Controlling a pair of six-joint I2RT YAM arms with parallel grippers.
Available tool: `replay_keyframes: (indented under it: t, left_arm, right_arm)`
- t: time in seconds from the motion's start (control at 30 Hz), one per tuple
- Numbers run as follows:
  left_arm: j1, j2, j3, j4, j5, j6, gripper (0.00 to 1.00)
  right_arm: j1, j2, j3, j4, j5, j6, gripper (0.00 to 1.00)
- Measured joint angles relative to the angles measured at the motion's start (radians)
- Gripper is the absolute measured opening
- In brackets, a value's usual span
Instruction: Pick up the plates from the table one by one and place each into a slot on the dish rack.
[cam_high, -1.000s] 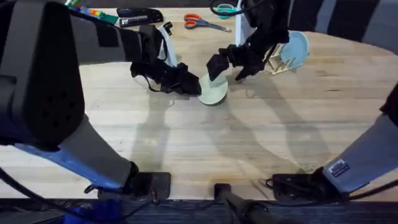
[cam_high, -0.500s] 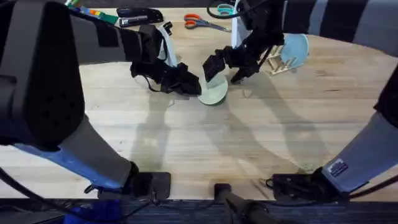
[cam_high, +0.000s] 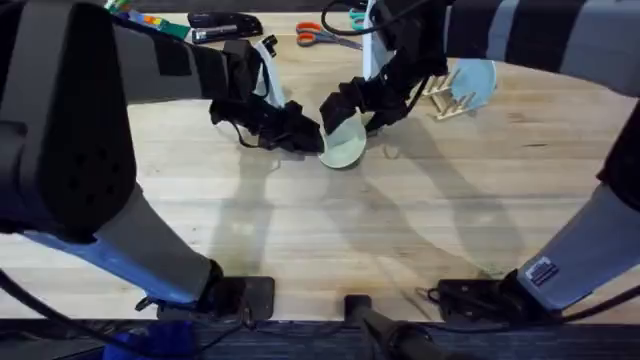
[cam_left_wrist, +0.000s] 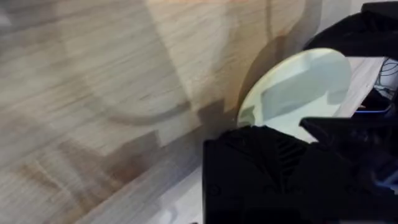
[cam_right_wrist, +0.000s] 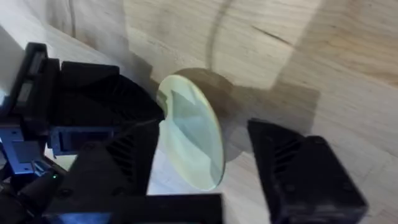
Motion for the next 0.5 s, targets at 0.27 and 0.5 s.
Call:
replay_keyframes:
  t: [0.27,0.5]
  left_arm:
    - [0.0,0.0,0.0,0.0,0.0,0.0,0.041]
    - [0.003,0.0,0.004,-0.003,0.002,-0.001,0.041]
  right_arm:
    - [0.0,0.0,0.0,0.0,0.0,0.001,0.44]
    - [-0.011,-0.012,0.019,0.005,-0.044,0.006,0.04]
